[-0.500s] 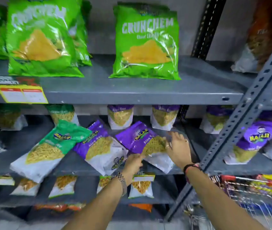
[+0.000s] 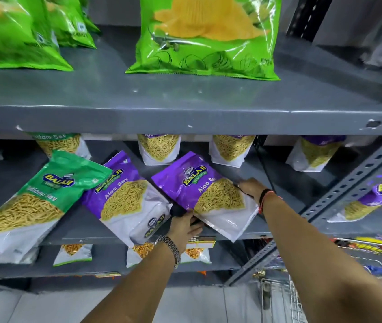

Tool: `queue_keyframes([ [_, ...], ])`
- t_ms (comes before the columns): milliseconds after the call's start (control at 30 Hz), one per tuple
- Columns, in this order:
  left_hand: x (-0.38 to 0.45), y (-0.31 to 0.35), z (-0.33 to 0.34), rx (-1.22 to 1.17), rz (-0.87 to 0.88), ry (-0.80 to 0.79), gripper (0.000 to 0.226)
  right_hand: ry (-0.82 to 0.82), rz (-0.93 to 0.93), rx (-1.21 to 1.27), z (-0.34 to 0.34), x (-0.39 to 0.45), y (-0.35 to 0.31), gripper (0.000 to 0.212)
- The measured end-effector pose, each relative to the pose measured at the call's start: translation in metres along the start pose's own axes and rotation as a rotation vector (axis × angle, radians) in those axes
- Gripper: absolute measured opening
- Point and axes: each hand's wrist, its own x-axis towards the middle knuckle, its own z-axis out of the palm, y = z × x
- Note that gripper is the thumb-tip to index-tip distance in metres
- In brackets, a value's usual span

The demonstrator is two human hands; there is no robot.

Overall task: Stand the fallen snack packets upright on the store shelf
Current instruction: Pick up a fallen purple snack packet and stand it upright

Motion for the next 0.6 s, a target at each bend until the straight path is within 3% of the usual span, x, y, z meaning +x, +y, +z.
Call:
queue_keyframes([
  [200, -0.020, -0.012, -0.006, 0.040, 0.115, -0.025, 0.016, 0.120, 0.005, 0.097, 0.008, -0.024, 0.029, 0.037],
  [267, -0.033, -0.015, -0.009, 0.084, 0.145, -0.011, 0.019, 0.125, 0.002, 0.175, 0.015, -0.037, 0.046, 0.024],
  [367, -0.047, -0.019, -0.019, 0.147, 0.197, 0.014, 0.019, 0.149, 0.035, 0.380, 0.028, -0.062, 0.074, 0.041],
  [500, -0.067, -0.025, -0.031, 0.258, 0.254, -0.030, 0.016, 0.053, 0.026, 0.627, 0.037, -0.123, 0.111, 0.041],
  [600, -0.088, -0.025, -0.031, 0.341, 0.335, -0.121, 0.010, 0.092, -0.009, 0.725, 0.035, -0.160, 0.128, 0.034],
])
